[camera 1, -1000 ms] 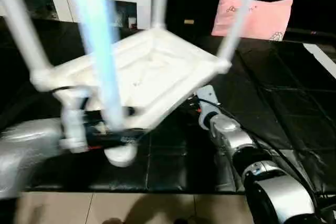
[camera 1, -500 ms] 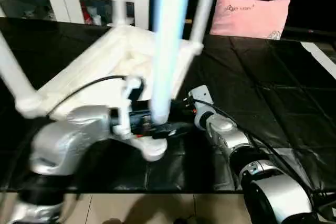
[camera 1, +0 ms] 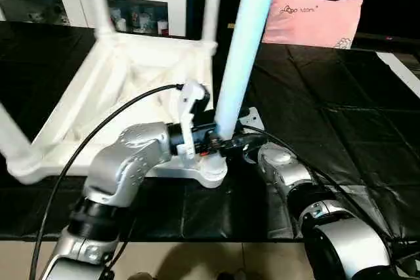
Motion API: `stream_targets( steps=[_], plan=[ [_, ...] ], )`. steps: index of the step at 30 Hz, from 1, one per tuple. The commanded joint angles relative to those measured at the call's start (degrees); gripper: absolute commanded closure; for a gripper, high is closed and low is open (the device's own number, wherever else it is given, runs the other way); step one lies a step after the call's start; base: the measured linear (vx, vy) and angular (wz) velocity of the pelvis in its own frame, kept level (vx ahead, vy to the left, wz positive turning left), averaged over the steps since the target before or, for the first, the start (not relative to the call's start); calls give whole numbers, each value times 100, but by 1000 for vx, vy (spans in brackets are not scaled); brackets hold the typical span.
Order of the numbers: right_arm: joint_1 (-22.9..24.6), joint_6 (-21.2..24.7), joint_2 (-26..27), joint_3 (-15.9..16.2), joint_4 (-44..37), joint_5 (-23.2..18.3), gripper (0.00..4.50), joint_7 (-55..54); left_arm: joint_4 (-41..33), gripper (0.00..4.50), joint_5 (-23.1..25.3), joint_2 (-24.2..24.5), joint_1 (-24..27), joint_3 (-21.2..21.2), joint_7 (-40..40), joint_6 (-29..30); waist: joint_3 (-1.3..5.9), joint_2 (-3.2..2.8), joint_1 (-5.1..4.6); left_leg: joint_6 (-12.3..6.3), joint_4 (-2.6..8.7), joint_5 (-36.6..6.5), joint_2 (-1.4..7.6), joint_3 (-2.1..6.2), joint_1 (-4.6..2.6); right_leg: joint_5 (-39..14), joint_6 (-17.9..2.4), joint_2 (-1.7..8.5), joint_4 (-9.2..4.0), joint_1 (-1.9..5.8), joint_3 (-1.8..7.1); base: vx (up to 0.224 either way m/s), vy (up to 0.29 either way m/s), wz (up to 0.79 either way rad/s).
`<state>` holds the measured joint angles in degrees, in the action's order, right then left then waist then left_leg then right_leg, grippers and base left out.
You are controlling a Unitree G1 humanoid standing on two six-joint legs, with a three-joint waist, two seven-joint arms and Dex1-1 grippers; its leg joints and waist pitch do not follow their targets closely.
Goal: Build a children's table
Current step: Rotate table base
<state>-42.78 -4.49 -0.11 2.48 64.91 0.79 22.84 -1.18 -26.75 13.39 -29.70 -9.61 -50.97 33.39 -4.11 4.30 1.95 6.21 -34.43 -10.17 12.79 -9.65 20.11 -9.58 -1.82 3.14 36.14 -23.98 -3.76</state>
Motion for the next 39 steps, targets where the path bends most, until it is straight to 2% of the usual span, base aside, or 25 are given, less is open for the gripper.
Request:
stream_targets(
  steps=[1, 4, 7, 10, 14, 18, 21, 23, 24, 25, 28, 29, 32, 36, 39],
  plan=[
    [34, -79, -4, 109, -54, 50, 0, 280, 132, 5, 149, 153, -143, -54, -115, -170, 419, -130, 52, 81, 410, -1608, 4, -9, 14, -1868, -845, 367, -472, 324, 250, 0, 0, 0],
    [115, -37, -227, 24, -185, -10, 0, 430, 156, 5, 233, 529, -62, -123, -571, -288, 421, -126, 52, 59, 412, -1562, 5, -16, 12, -1819, -883, 369, -466, 321, 260, 0, 0, 0],
    [254, -38, -586, 3, -423, -22, 0, 676, 252, 5, 401, 1038, 48, -299, -1124, -453, 427, -145, 88, 57, 416, -1407, 15, -27, -9, -1457, -986, 356, -430, 324, 266, 0, 0, 0],
    [392, -30, -860, -16, -672, -56, 0, 947, 483, 5, 548, 1287, 28, -393, -1357, -603, 428, -180, 134, 62, 412, -1376, 5, -39, -23, -1377, -1011, 343, -425, 323, 267, 0, 0, 0],
    [710, -34, -1408, 26, -1265, -98, 0, 1654, 972, 5, 860, 1657, -100, -567, -1663, -882, 419, -172, 194, 84, 421, -1520, 8, -39, -31, -1653, -930, 362, -469, 339, 272, 0, 0, 0],
    [1088, 116, -1970, 59, -2099, -277, 0, 2475, 1536, 44, 1381, 1900, -292, -899, -1880, -1402, 405, -165, 216, -7, 422, -1508, -18, -31, -10, -1829, -814, 339, -520, 360, 267, 0, 0, 0],
    [1453, 425, -2393, 127, -2979, -564, 0, 3217, 1935, 65, 1759, 2023, -429, -1161, -2056, -1765, 425, -195, 243, -46, 414, -1417, -4, -23, -9, -1668, -848, 349, -489, 377, 272, 0, 0, 0],
    [1649, 628, -2576, 160, -3453, -728, 0, 3585, 2102, 80, 1912, 2071, -490, -1272, -2126, -1886, 424, -176, 241, -117, 418, -1423, -6, -28, -14, -1656, -851, 333, -517, 385, 268, 0, 0, 0],
    [1871, 902, -2768, 188, -4005, -966, 0, 3967, 2246, 80, 2058, 2125, -534, -1384, -2207, -1996, 423, -206, 263, -145, 417, -1448, 3, -17, -7, -1675, -845, 346, -513, 396, 267, 0, 0, 0],
    [1974, 1055, -2855, 195, -4267, -1088, 0, 4132, 2305, 86, 2116, 2148, -549, -1429, -2252, -2035, 420, -178, 266, -176, 415, -1458, 1, -19, -2, -1745, -801, 338, -512, 394, 262, 0, 0, 0],
    [2167, 1330, -3038, 217, -4746, -1331, 0, 4421, 2390, 123, 2151, 2154, -564, -1458, -2316, -2089, 416, -190, 275, -153, 414, -1508, 3, -19, -16, -2090, -764, 361, -561, 362, 251, 0, 0, 0],
    [2222, 1419, -3089, 219, -4886, -1413, 0, 4500, 2402, 126, 2152, 2151, -561, -1455, -2322, -2096, 421, -191, 284, -149, 410, -1485, 3, -22, -18, -2077, -768, 362, -565, 371, 254, 0, 0, 0],
    [2360, 1697, -3222, 244, -5249, -1611, 0, 4720, 2524, 155, 2233, 2150, -580, -1478, -2352, -2219, 411, -206, 322, -116, 416, -1618, 20, -18, -49, -2127, -812, 356, -570, 330, 246, 0, 0, 0],
    [2460, 1934, -3265, 277, -5541, -1682, 0, 4773, 2747, 180, 2271, 2121, -640, -1443, -2407, -2359, 416, -196, 349, -80, 418, -1594, 11, -16, -40, -2144, -800, 370, -574, 338, 245, 0, 0, 0],
    [2522, 2115, -3258, 329, -5740, -1741, 0, 4770, 2926, 205, 2299, 2107, -694, -1392, -2449, -2479, 430, -184, 370, -84, 422, -1477, 15, -6, -24, -1951, -808, 370, -550, 356, 241, 0, 0, 0]
  ],
)
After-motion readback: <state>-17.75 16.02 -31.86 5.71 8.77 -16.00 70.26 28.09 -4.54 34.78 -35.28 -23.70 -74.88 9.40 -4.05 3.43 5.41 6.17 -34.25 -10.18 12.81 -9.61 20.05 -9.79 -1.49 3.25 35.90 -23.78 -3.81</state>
